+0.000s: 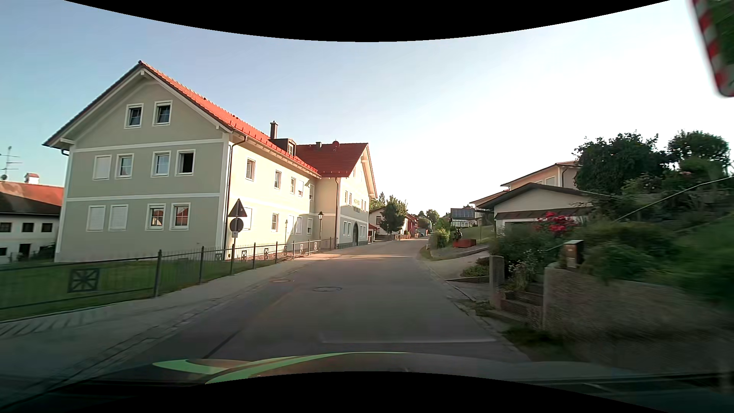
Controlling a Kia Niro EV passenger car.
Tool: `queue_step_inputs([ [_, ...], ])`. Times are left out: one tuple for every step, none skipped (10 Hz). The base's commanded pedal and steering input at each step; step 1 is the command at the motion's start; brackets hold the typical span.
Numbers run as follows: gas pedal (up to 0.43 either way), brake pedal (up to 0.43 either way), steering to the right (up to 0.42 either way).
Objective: Follow the waypoints while adhering to traffic rules and regulations
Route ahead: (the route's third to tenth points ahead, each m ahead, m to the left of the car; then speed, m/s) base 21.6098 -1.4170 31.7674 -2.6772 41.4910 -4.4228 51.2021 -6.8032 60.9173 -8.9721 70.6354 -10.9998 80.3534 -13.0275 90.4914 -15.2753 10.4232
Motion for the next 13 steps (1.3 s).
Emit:
queue_step_inputs([
  [0.130,0.000,0.019],
  [0.130,0.000,0.019],
  [0.130,0.000,0.019],
  [0.130,0.000,0.018],
  [0.130,0.000,0.019],
  [0.130,0.000,0.020],
  [0.130,0.000,0.020],
  [0.130,0.000,0.022],
  [0.130,0.000,0.024],
  [0.130,0.000,0.025],
  [0.130,0.000,0.028],
  [0.130,0.000,0.029],
  [0.098,0.000,0.029],
])
